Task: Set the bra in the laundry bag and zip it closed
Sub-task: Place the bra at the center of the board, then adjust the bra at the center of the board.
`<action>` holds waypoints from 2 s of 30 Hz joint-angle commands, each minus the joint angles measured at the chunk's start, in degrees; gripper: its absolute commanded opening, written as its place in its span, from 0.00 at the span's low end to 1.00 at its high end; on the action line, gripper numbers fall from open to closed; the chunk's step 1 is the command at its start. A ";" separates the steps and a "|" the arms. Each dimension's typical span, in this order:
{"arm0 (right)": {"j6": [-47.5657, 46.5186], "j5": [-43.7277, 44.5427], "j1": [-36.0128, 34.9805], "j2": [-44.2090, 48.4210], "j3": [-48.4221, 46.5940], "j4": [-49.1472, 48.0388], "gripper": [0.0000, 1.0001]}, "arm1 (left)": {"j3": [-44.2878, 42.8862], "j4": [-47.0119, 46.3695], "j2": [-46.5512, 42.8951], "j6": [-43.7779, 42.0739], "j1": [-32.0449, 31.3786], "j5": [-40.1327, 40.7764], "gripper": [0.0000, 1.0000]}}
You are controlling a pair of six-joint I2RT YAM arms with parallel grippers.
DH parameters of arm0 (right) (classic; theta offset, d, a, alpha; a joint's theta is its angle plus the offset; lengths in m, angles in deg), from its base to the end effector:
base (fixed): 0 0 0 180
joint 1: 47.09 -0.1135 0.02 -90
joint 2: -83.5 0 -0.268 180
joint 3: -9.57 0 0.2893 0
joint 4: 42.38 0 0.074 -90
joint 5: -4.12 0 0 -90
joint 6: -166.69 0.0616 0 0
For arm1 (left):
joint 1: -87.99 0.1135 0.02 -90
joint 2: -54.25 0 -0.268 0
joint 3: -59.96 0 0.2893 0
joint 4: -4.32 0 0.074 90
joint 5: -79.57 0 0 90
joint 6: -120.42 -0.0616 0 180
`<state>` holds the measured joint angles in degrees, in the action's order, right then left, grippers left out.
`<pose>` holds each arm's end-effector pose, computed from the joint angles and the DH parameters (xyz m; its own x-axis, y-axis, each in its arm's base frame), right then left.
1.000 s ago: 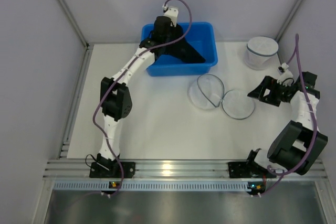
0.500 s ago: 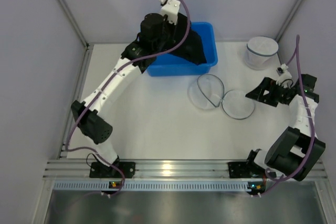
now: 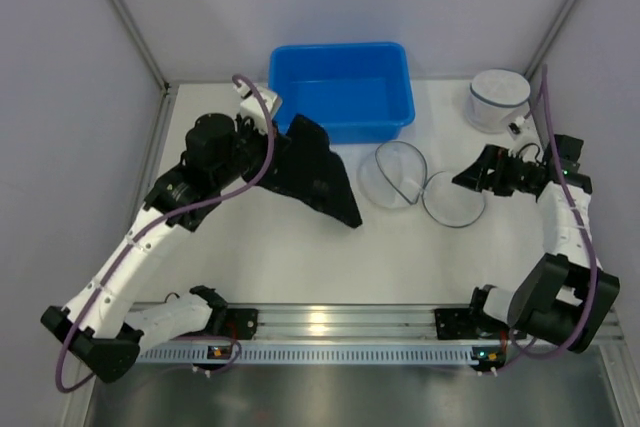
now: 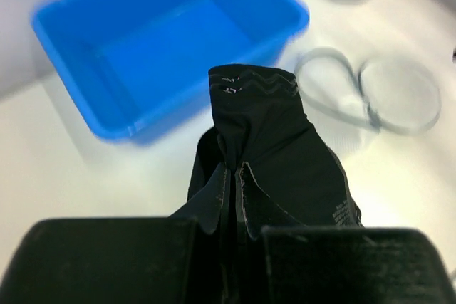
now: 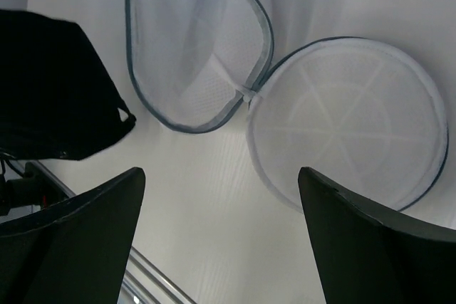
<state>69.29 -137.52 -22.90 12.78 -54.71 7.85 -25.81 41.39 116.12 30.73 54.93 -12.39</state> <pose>0.2758 -0.0709 0.2403 -0.7379 0.2439 -0.6293 -0.2357 0.7806 0.5789 0.2420 -0.1600 0.4362 -0.1941 0.1199 -0.9736 0.5721 0.8201 -0.0131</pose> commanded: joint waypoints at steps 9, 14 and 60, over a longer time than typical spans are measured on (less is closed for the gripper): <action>5.46 6.11 -15.73 4.89 -0.42 -7.15 0.90 | 20.88 4.25 -7.02 2.06 0.54 4.80 0.00; 6.08 9.18 -23.20 4.28 0.11 -8.81 0.90 | 27.65 3.21 -4.13 1.36 1.59 17.77 0.00; 5.73 14.81 -46.07 -11.90 2.13 -12.25 0.51 | 25.28 13.66 25.32 -29.76 46.42 -7.80 0.58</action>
<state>76.74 -122.61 -68.23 0.91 -52.53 -4.56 -1.75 53.92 142.63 3.65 100.74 -21.53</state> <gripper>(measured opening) 0.510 0.571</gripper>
